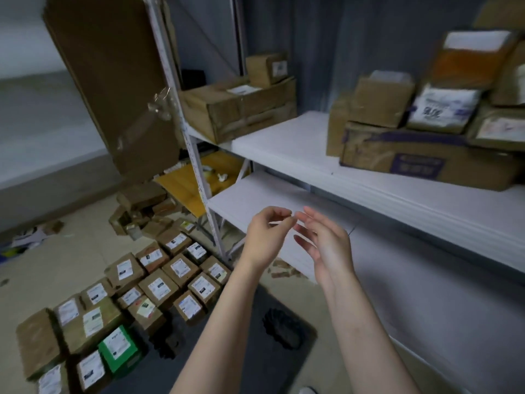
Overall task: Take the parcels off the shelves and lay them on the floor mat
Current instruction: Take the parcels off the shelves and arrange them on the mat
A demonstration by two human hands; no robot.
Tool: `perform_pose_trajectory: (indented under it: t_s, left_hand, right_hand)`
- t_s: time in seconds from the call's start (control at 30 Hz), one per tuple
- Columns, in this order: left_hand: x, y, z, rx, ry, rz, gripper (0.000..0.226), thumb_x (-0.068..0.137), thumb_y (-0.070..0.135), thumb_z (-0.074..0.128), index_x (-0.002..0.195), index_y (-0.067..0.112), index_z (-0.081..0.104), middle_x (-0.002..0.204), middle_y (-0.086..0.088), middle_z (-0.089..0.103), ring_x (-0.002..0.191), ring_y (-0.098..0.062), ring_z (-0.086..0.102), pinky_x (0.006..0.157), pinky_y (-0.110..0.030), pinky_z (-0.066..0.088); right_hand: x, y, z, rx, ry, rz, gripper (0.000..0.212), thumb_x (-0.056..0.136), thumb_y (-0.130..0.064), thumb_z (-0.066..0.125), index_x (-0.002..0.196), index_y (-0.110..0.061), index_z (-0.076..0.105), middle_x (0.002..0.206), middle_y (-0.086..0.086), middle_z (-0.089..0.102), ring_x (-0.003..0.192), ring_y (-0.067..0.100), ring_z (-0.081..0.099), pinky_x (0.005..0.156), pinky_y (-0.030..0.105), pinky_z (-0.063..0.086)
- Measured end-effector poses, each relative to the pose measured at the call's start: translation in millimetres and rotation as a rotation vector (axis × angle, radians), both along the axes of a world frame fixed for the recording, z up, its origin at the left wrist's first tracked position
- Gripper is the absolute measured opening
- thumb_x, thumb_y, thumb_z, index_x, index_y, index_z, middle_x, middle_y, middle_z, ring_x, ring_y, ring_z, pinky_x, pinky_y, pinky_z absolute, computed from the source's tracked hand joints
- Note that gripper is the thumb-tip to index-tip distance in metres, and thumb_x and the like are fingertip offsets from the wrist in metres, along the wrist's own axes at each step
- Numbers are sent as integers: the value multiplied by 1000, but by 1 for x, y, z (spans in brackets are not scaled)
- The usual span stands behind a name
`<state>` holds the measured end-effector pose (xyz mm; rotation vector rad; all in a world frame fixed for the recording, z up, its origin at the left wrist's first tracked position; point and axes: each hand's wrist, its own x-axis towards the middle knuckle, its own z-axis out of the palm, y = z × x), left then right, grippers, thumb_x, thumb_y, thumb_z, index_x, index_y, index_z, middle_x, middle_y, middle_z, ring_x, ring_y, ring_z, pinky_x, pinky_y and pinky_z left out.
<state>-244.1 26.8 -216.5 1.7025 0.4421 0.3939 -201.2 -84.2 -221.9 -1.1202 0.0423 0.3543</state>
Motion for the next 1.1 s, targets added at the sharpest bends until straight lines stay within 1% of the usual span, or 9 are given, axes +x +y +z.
perform_pose_trajectory:
  t_s: [0.13,0.3,0.47,0.6,0.77,0.83,0.9,0.97,1.1]
  left_hand:
    - [-4,-20,36,49,-41,-52,14,93,21,65,105,16,67,101,-2,69,96,-18,66,75,-30,55]
    - [2,-39,77,110,-45,-119,14,93,19,64,105,12,66,101,-7,69,98,-23,66,80,-36,56]
    - [18,-56,112,174,-111,-166,13,94,23,64,105,17,67,100,2,70,98,-18,66,83,-38,57]
    - [34,-71,130,184,-161,-196,8,94,22,63,101,20,66,97,5,70,95,-13,66,81,-35,58]
    - [63,-91,144,152,-196,-241,14,94,19,64,107,15,65,101,-2,71,97,-18,67,79,-34,58]
    - [78,-96,148,137,-225,-245,14,93,18,64,107,14,66,100,-4,71,96,-21,67,77,-33,57]
    - [94,-100,152,128,-244,-240,16,93,19,65,108,14,66,102,-3,71,96,-21,67,79,-37,58]
    - [113,-102,153,115,-266,-224,19,92,20,66,110,16,65,105,-1,71,98,-19,68,81,-39,58]
    - [159,-108,147,145,-313,-120,34,87,24,71,119,19,59,114,5,66,101,-9,64,86,-31,56]
  right_hand:
    - [0,-31,26,-28,-82,-82,23,95,-1,57,105,-18,70,102,3,76,90,21,72,65,23,57]
    - [11,-67,61,-24,-133,-247,24,94,-1,57,105,-17,71,107,5,74,91,22,70,67,26,54]
    - [22,-93,95,4,-224,-389,24,93,-3,60,98,-24,71,100,-2,76,90,17,73,63,21,55]
    - [31,-107,113,7,-284,-427,29,91,-1,60,99,-27,71,104,-3,74,91,13,72,65,21,55]
    - [54,-124,131,5,-359,-460,33,91,0,61,99,-30,70,106,-6,74,92,12,72,69,22,56]
    - [67,-128,138,12,-381,-471,33,91,1,61,99,-30,70,106,-7,74,93,11,72,68,20,55]
    - [82,-131,142,17,-394,-477,33,92,0,61,100,-30,71,104,-10,74,91,10,72,65,18,54]
    - [98,-132,144,17,-401,-469,31,92,-1,62,98,-30,71,102,-11,74,92,11,72,65,18,55]
    - [130,-131,145,-15,-405,-411,31,91,-2,64,100,-30,70,104,-11,74,98,13,70,65,18,55]
